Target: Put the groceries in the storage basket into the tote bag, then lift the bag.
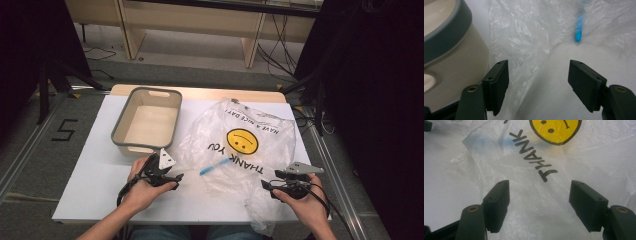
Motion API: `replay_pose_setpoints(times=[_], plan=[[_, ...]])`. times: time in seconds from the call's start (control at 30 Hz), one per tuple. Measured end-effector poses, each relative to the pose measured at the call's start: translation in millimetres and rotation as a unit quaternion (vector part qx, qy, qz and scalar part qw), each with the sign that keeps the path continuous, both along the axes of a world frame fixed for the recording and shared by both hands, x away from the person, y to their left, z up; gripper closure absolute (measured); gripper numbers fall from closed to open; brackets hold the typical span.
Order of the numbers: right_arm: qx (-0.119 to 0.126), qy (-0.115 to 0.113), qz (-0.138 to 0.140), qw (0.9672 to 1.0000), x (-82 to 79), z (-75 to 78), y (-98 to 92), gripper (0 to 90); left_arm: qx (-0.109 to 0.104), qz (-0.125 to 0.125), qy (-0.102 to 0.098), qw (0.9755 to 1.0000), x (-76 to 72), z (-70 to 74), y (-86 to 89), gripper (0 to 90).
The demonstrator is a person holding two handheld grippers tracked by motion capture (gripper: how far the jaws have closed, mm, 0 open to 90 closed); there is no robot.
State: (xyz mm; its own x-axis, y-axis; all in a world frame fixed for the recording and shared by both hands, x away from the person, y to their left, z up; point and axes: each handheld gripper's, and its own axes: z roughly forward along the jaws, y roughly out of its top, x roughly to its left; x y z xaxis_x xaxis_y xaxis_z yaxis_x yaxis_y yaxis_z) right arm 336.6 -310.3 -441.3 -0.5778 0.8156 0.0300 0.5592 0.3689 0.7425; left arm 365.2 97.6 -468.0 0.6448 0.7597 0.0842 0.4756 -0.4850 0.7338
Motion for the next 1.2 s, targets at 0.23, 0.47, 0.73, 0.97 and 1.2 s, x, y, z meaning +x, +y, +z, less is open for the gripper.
replay_pose_setpoints(times=[0.23,0.47,0.73,0.97,1.2], plan=[[0.005,0.007,0.012,0.9999,0.7,1.5,5.0,33.8,-0.017,-0.008,-0.027,0.9994,3.5,-1.4,0.3,31.5],[-0.001,0.024,0.034,0.9991,0.5,-2.0,12.3,31.9,-0.005,-0.012,-0.037,0.9992,5.1,-7.1,-2.4,30.5],[-0.031,0.066,0.051,0.996,-3.4,-8.2,14.9,26.6,0.019,0.014,-0.008,0.9997,11.5,-15.6,-4.5,30.5],[-0.062,0.11,0.064,0.99,-5.0,-17.2,18.3,21.5,0.023,0.021,0.017,0.9994,20.7,-22.1,-2.7,34.2],[-0.09,0.121,0.067,0.9862,-6.1,-22.0,20.2,22.8,-0.003,0.021,0.05,0.9985,24.5,-22.5,0.6,42.7]])
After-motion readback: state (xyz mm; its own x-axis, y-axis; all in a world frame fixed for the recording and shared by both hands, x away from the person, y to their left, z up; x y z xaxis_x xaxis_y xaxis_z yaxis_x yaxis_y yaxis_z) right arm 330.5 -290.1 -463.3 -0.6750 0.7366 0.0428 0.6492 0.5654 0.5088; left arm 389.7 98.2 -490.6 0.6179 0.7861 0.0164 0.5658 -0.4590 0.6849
